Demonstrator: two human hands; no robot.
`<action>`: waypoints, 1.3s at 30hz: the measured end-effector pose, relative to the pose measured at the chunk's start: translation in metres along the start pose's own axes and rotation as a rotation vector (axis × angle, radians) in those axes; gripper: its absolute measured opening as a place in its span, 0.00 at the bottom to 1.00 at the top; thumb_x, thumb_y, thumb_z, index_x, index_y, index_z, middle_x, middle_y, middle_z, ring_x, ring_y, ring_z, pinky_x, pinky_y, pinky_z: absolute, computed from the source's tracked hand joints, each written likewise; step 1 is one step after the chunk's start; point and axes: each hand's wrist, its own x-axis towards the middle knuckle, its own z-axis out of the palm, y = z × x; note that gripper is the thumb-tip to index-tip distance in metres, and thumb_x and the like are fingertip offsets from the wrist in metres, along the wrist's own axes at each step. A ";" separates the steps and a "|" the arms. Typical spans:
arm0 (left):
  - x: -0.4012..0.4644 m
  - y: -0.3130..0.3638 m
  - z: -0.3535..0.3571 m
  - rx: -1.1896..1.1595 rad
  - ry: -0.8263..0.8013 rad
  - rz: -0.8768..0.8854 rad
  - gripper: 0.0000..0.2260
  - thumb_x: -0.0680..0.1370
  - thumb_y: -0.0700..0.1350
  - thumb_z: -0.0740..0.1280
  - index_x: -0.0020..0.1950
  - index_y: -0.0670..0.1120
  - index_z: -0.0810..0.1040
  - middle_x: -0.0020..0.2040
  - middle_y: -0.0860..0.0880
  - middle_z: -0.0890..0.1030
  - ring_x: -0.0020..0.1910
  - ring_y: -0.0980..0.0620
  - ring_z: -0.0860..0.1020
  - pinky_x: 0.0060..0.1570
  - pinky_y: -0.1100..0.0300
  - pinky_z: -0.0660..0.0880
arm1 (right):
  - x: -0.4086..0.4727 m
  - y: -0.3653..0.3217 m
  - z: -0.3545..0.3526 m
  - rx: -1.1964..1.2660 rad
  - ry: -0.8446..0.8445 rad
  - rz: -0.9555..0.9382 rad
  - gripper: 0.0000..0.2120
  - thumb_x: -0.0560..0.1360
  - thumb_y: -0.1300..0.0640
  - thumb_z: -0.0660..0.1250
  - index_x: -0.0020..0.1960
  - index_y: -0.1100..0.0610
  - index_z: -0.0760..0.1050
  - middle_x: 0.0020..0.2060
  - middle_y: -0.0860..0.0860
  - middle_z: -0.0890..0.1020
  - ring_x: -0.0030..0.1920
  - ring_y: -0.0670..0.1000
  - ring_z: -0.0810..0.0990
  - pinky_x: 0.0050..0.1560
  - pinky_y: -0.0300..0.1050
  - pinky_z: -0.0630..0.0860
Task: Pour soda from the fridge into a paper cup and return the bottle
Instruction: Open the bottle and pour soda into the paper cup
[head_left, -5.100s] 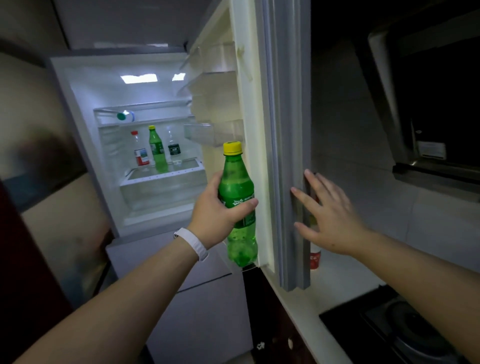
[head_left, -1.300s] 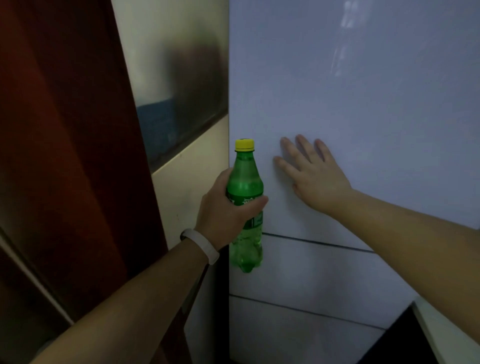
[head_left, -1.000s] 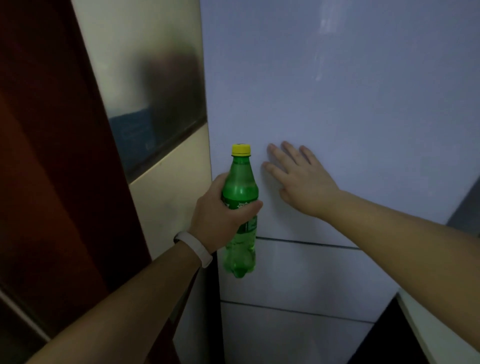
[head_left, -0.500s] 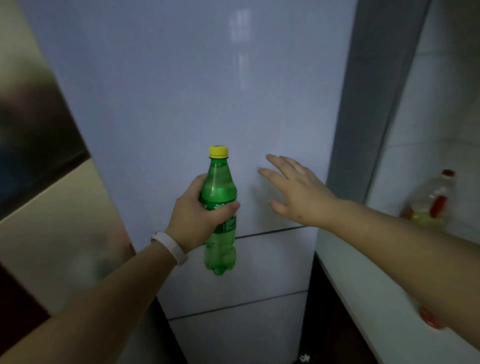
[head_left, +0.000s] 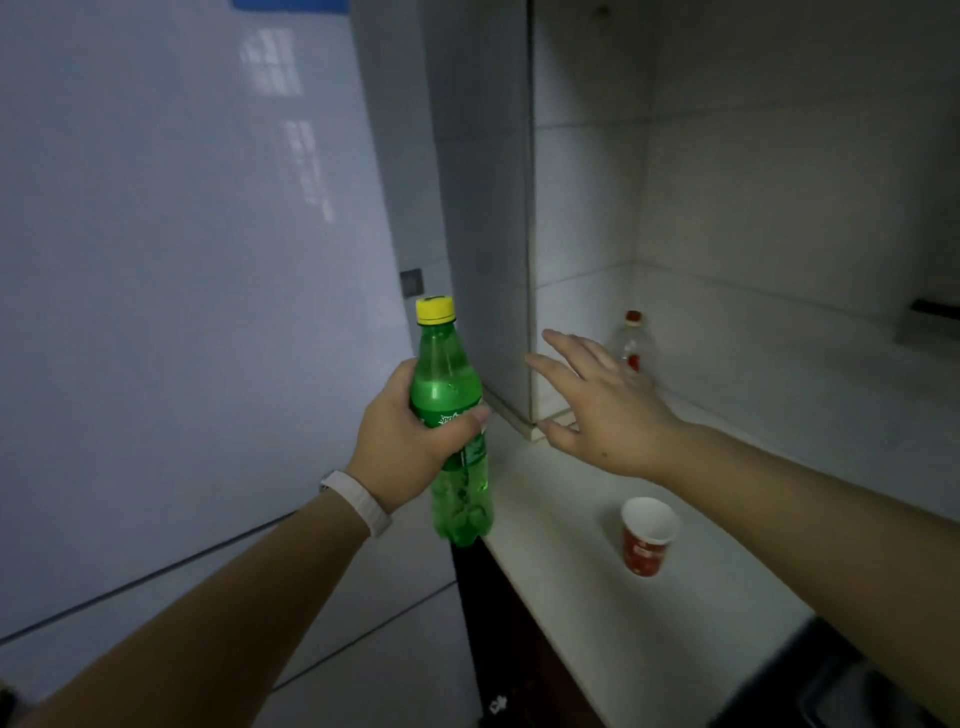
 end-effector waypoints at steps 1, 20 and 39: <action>0.002 0.002 0.014 -0.007 -0.015 0.004 0.17 0.66 0.52 0.78 0.50 0.55 0.75 0.41 0.59 0.82 0.40 0.57 0.81 0.39 0.66 0.77 | -0.010 0.012 -0.001 -0.001 -0.011 0.023 0.35 0.75 0.43 0.64 0.77 0.48 0.54 0.77 0.51 0.52 0.75 0.54 0.51 0.71 0.53 0.56; 0.019 -0.043 0.178 0.004 -0.316 -0.062 0.24 0.67 0.51 0.80 0.56 0.48 0.74 0.46 0.54 0.81 0.44 0.61 0.80 0.44 0.63 0.76 | -0.125 0.129 0.061 0.241 -0.134 0.455 0.39 0.71 0.37 0.66 0.76 0.45 0.52 0.76 0.48 0.55 0.74 0.52 0.53 0.72 0.51 0.56; 0.057 -0.189 0.246 0.000 -0.476 -0.290 0.24 0.65 0.56 0.78 0.55 0.54 0.73 0.44 0.61 0.79 0.44 0.64 0.78 0.48 0.57 0.76 | -0.141 0.135 0.228 0.725 -0.188 1.125 0.54 0.63 0.39 0.76 0.77 0.51 0.48 0.73 0.53 0.61 0.71 0.54 0.64 0.68 0.55 0.67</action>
